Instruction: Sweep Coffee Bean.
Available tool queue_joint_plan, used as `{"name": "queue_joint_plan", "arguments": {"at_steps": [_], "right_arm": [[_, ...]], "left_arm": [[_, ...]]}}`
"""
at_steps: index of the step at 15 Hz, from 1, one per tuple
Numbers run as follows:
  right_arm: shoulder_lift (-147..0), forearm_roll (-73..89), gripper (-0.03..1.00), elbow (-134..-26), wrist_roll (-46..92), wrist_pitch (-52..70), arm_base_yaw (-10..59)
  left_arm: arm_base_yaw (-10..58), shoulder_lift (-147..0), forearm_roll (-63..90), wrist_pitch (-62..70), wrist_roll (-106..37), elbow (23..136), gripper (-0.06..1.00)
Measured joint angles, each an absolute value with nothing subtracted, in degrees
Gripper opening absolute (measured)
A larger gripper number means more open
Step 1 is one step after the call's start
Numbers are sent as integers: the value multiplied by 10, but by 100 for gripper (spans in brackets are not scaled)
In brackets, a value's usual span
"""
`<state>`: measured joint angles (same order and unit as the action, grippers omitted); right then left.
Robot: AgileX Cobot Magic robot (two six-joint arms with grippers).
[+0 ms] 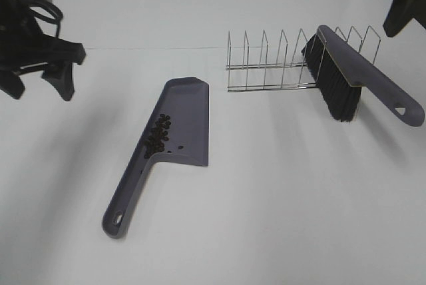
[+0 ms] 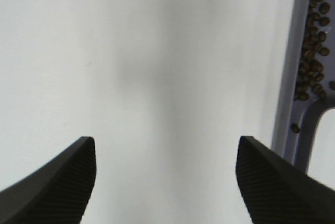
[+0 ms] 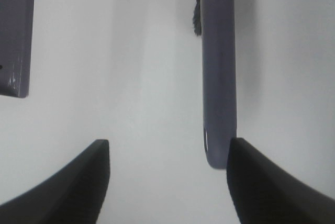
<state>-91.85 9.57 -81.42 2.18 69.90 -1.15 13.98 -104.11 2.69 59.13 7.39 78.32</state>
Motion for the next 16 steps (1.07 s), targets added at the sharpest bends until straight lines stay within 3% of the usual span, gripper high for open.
{"name": "queue_joint_plan", "arguments": {"at_steps": [5, 10, 16], "right_arm": [[-743, 74, 56, -677, 22, 700, -11], [-530, 60, 56, -547, 7, 701, -11], [-331, 46, 56, -434, 3, 702, -11]], "left_arm": [[94, -886, -6, 633, 54, 724, 65], [15, -623, 0, 623, 44, 563, 65], [6, -366, -11, 625, -4, 454, 65]]}}
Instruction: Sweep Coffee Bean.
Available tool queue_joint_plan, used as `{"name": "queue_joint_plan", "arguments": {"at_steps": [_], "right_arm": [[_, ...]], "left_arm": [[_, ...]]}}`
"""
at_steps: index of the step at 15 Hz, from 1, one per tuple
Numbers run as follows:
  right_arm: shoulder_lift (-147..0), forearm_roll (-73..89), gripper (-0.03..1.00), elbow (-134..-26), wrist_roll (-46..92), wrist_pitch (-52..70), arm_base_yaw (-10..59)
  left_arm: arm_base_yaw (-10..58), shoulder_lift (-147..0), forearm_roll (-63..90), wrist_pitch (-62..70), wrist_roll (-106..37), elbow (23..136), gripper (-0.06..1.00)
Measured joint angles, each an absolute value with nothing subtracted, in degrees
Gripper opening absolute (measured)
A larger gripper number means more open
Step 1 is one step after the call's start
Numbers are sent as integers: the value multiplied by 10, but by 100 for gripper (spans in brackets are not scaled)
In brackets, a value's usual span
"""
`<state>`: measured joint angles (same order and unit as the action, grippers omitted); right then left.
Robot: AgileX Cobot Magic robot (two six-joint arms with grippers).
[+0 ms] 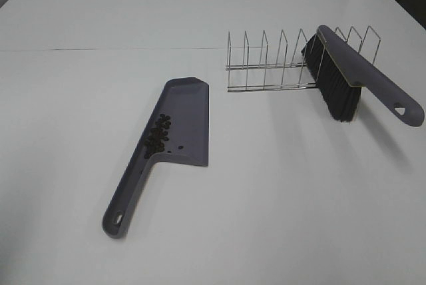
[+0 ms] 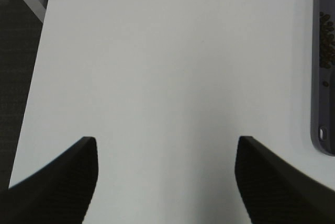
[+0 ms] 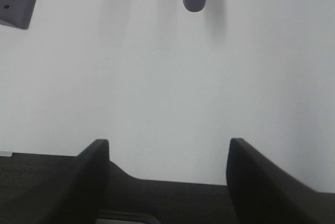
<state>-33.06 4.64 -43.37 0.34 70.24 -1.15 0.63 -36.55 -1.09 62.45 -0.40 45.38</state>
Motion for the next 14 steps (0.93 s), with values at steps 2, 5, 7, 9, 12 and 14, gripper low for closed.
{"name": "queue_joint_plan", "arguments": {"at_steps": [2, 5, 7, 9, 12, 14], "right_arm": [[-266, 25, 56, -403, 3, 702, -11], [-128, -3, 56, -358, 3, 702, -11], [-52, -4, 56, -339, 3, 702, -11], [1, -4, 56, -326, 0, 703, -11], [2, 0, 56, -290, 3, 704, -11], [3, 11, 56, -267, 3, 657, -11]], "left_arm": [[6, -284, -11, 625, -5, 421, 65], [6, -176, -14, 623, -7, 367, 65], [6, -120, -14, 617, -7, 343, 65], [6, -58, -14, 611, -7, 317, 65], [6, 0, -8, 615, -20, 297, 65], [6, 3, 0, 615, -30, 297, 65]]}}
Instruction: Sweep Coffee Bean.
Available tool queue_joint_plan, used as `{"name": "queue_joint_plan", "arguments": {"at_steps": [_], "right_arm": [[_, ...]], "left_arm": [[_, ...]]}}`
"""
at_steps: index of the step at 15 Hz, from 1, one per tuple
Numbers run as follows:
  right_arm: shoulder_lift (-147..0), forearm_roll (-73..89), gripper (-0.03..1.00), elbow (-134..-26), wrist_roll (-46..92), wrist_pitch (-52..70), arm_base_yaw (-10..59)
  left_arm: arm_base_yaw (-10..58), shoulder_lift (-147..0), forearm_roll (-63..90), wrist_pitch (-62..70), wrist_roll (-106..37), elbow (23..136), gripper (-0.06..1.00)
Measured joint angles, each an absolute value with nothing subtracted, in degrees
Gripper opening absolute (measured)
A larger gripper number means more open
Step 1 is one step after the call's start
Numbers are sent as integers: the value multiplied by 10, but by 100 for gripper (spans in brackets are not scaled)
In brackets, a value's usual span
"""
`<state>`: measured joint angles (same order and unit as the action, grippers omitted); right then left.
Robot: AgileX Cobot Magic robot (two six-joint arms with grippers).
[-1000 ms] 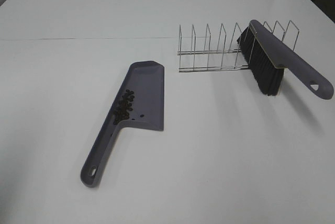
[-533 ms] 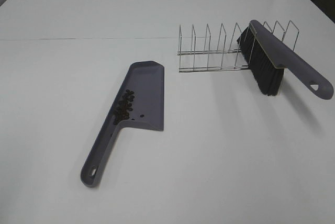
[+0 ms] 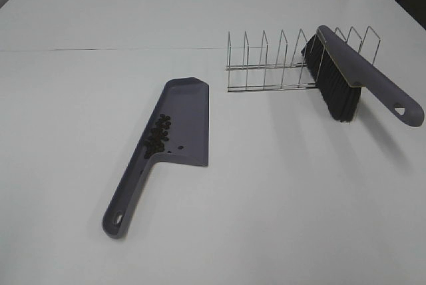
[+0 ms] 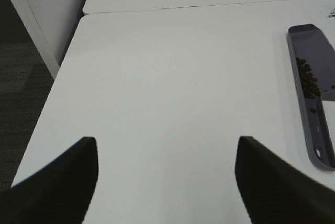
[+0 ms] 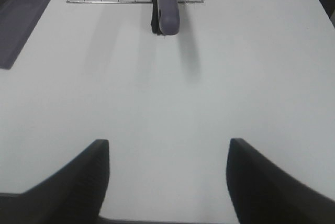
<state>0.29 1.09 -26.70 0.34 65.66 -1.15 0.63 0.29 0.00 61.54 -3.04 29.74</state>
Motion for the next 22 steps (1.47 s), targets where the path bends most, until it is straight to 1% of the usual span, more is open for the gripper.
{"name": "queue_joint_plan", "arguments": {"at_steps": [9, 13, 22], "right_arm": [[3, 13, 56, -262, 3, 640, -11], [3, 11, 56, -262, 3, 639, -11], [3, 11, 56, -262, 3, 639, -11]], "left_arm": [[6, 3, 0, 615, -30, 297, 65], [-35, 4, 3, 615, -30, 297, 65], [-38, 4, 5, 615, -30, 297, 65]]}}
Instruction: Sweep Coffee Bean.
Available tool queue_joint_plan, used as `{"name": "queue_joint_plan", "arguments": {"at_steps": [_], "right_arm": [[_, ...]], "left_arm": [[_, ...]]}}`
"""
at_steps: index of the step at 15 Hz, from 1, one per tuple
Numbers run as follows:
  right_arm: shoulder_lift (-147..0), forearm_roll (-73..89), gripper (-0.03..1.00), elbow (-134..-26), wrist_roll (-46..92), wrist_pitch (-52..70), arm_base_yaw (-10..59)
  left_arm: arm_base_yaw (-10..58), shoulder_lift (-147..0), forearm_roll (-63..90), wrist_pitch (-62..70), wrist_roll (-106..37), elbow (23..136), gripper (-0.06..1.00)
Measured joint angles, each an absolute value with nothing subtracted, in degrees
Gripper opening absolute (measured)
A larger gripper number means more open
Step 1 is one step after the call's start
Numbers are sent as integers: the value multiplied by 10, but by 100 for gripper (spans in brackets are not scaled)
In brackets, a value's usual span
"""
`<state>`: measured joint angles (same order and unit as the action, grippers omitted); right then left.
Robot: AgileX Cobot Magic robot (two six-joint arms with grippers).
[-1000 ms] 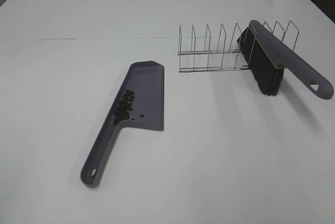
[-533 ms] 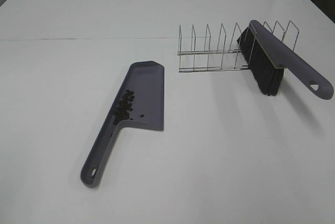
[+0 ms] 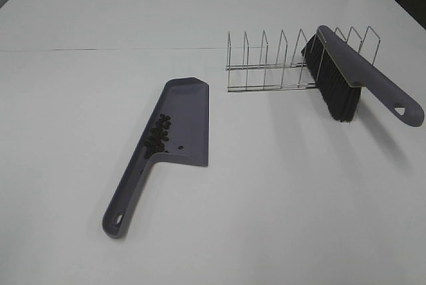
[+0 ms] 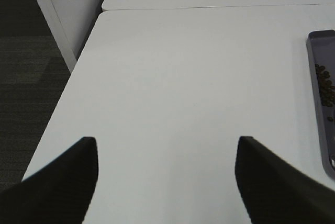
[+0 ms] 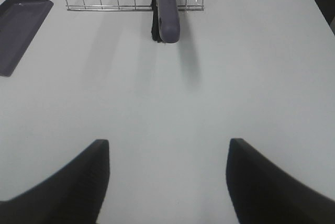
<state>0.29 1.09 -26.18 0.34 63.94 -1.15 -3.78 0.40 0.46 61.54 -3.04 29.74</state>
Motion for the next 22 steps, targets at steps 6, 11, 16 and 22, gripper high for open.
{"name": "queue_joint_plan", "arguments": {"at_steps": [6, 11, 16, 22], "right_arm": [[3, 11, 56, -262, 3, 639, -11], [3, 11, 56, -262, 3, 639, -11], [3, 11, 56, -262, 3, 639, -11], [3, 11, 56, -262, 3, 639, -11]], "left_arm": [[-38, 4, 5, 615, -30, 297, 65], [-38, 4, 5, 615, -30, 297, 65], [-38, 4, 5, 615, -30, 297, 65], [-38, 4, 5, 615, -30, 297, 65]]}}
